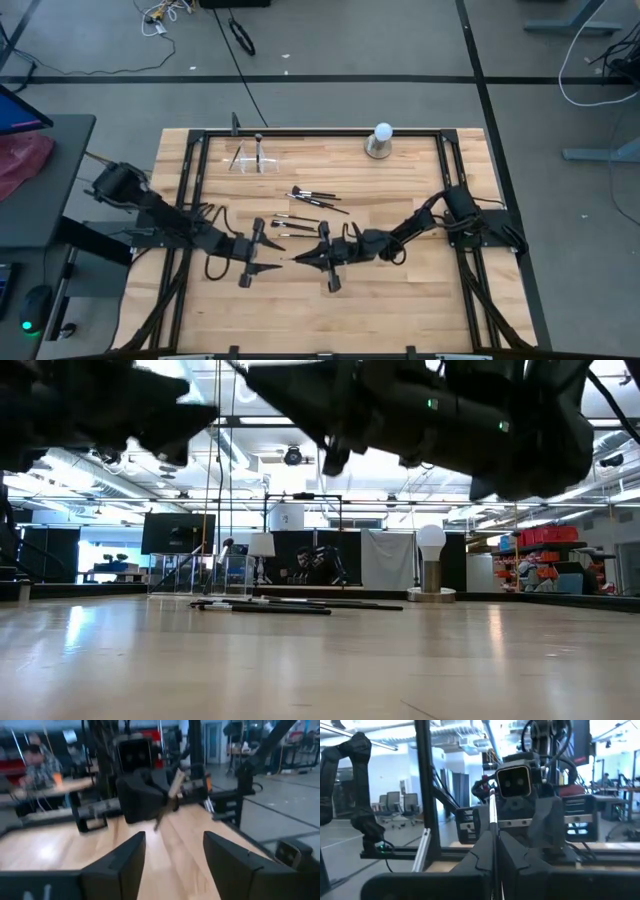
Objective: Put items in baskets/containers
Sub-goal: Put the eyeshadow brush into the transparent organizer
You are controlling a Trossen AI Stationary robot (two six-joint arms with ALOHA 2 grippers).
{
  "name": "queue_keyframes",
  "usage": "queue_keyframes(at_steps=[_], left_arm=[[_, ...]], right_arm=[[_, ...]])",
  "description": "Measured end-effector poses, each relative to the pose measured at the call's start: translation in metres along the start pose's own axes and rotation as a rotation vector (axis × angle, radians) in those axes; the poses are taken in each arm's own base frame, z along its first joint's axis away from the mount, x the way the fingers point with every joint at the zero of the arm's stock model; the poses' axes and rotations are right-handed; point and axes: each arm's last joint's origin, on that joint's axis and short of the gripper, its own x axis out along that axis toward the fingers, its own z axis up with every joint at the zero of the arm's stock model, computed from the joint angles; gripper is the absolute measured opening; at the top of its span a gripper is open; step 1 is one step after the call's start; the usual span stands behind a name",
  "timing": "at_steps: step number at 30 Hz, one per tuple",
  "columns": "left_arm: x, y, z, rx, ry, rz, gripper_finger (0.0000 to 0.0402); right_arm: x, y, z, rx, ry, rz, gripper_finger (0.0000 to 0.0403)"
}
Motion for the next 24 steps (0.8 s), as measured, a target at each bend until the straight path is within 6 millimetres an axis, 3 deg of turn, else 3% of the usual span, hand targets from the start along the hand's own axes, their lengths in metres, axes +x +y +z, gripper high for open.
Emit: queue_keyframes(at_steps=[6, 10, 24], left_arm=[[0.031, -0.008, 0.008, 0.067, -0.051, 0.046, 0.0208], [0.038, -0.012, 0.011, 0.099, -0.062, 0.073, 0.0186], [0.035, -0.022, 0.015, 0.124, -0.101, 0.020, 0.0019]], right_arm=[[0.001, 0.002, 0.001, -0.009, -0.005, 0.007, 0.0010], [0.001, 0.005, 0.001, -0.020, -0.003, 0.012, 0.0010], [0.001, 0.011, 0.001, -0.040, -0.006, 0.022, 0.0011]])
